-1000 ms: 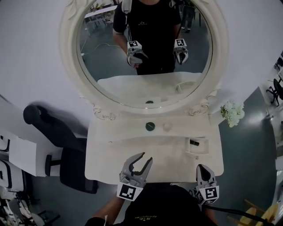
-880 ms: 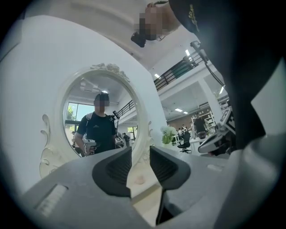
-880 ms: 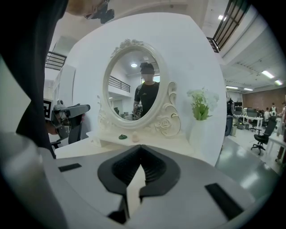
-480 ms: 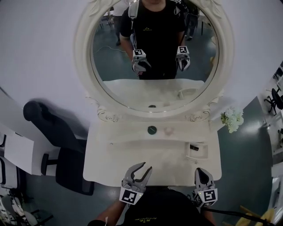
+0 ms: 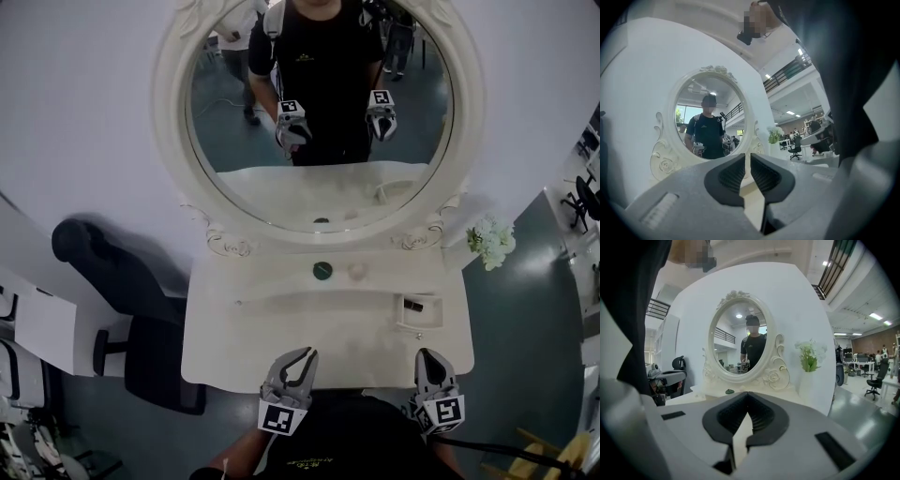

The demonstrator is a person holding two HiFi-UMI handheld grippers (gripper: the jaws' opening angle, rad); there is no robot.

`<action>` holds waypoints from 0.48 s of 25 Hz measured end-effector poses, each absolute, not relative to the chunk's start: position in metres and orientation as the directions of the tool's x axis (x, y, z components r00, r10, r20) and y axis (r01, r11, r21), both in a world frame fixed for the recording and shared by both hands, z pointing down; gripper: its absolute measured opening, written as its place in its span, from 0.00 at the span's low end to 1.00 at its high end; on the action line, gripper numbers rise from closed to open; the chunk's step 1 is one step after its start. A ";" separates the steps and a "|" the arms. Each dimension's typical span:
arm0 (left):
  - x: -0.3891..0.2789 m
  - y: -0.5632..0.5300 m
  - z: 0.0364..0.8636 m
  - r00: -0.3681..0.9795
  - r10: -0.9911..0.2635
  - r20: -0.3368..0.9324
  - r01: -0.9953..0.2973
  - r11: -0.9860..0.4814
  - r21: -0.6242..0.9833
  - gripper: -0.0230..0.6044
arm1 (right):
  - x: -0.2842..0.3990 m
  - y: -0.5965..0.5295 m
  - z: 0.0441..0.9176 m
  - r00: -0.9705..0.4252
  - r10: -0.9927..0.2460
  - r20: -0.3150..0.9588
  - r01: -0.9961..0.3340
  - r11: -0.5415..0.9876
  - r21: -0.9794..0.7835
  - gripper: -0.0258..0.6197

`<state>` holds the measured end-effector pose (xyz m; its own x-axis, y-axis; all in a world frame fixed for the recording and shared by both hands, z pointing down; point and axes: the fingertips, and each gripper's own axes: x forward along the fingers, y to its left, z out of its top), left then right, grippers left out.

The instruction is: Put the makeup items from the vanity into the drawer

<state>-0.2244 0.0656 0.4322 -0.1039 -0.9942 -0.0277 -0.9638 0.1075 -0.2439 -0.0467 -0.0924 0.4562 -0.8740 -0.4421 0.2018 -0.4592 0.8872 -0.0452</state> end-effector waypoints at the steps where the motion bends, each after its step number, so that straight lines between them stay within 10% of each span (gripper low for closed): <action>1: -0.224 0.066 0.433 -0.102 -0.995 -0.025 -0.964 0.105 -0.245 0.11 | -0.046 -0.092 0.456 -0.875 -0.442 0.199 -0.459 0.887 -0.045 0.04; 12: -0.228 0.071 0.427 -0.118 -0.992 -0.035 -0.979 0.122 -0.165 0.11 | -0.052 -0.083 0.444 -0.900 -0.417 0.127 -0.426 0.903 -0.052 0.04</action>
